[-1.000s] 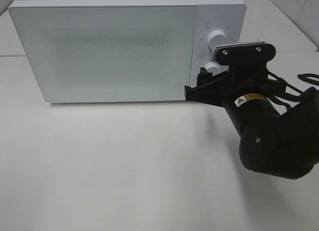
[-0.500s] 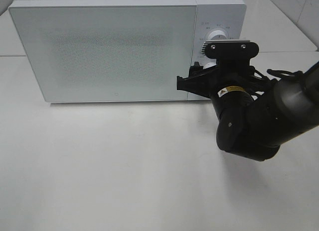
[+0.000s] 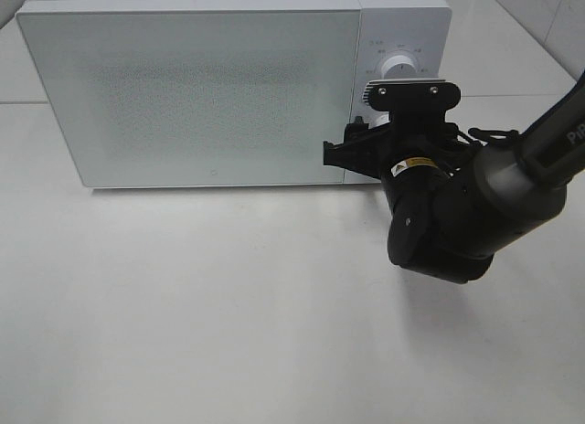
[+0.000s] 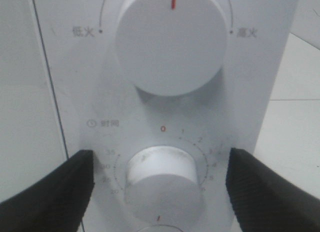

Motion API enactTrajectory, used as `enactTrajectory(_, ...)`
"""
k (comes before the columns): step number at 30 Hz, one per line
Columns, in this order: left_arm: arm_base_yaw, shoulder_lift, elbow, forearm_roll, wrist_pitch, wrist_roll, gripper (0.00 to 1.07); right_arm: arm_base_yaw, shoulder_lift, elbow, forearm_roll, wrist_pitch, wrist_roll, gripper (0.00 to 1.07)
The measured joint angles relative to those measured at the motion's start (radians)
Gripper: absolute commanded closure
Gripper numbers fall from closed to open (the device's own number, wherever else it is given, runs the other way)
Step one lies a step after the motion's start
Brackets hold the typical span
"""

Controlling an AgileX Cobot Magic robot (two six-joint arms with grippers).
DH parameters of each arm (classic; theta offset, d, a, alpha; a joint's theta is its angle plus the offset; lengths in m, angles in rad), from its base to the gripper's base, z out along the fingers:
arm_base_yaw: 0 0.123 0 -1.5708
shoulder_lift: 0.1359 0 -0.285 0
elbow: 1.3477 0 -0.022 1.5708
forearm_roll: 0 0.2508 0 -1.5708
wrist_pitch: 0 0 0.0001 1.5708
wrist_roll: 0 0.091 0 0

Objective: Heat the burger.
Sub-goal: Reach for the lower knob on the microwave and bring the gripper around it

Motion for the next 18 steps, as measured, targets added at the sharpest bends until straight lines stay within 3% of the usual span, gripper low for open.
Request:
enactTrajectory(7,0.000,0.000,0.000,0.000,0.000,0.000,0.09,0.000,0.000,-0.004,-0.009,0.007,0.000,0.40)
enactTrajectory(8,0.000,0.000,0.000,0.000,0.000,0.000,0.09,0.000,0.000,-0.007,-0.015,0.012,0.000,0.49)
enactTrajectory(10,0.000,0.000,0.000,0.000,0.000,0.000,0.09,0.000,0.000,-0.007,-0.020,0.015,0.000,0.55)
enactTrajectory(11,0.000,0.000,0.000,0.000,0.000,0.000,0.09,0.000,0.000,-0.009,-0.016,0.017,-0.001,0.68)
enactTrajectory(12,0.000,0.000,0.000,0.000,0.000,0.000,0.09,0.000,0.000,-0.009,-0.016,0.017,-0.001,0.68)
enactTrajectory(13,0.000,0.000,0.000,0.000,0.000,0.000,0.09,0.000,0.000,-0.009,0.004,0.013,-0.001,0.76)
enactTrajectory(14,0.000,0.000,0.000,0.000,0.000,0.000,0.09,0.000,0.000,-0.009,0.005,0.013,-0.001,0.91)
enactTrajectory(15,0.000,0.000,0.000,0.000,0.000,0.000,0.09,0.000,0.000,-0.009,0.005,0.013,-0.001,0.91)
enactTrajectory(16,0.000,0.000,0.000,0.000,0.000,0.000,0.09,-0.001,0.000,-0.009,0.005,0.013,-0.001,1.05)
enactTrajectory(18,0.000,0.000,0.000,0.000,0.000,0.000,0.09,-0.001,0.000,-0.009,0.005,0.013,-0.001,1.07)
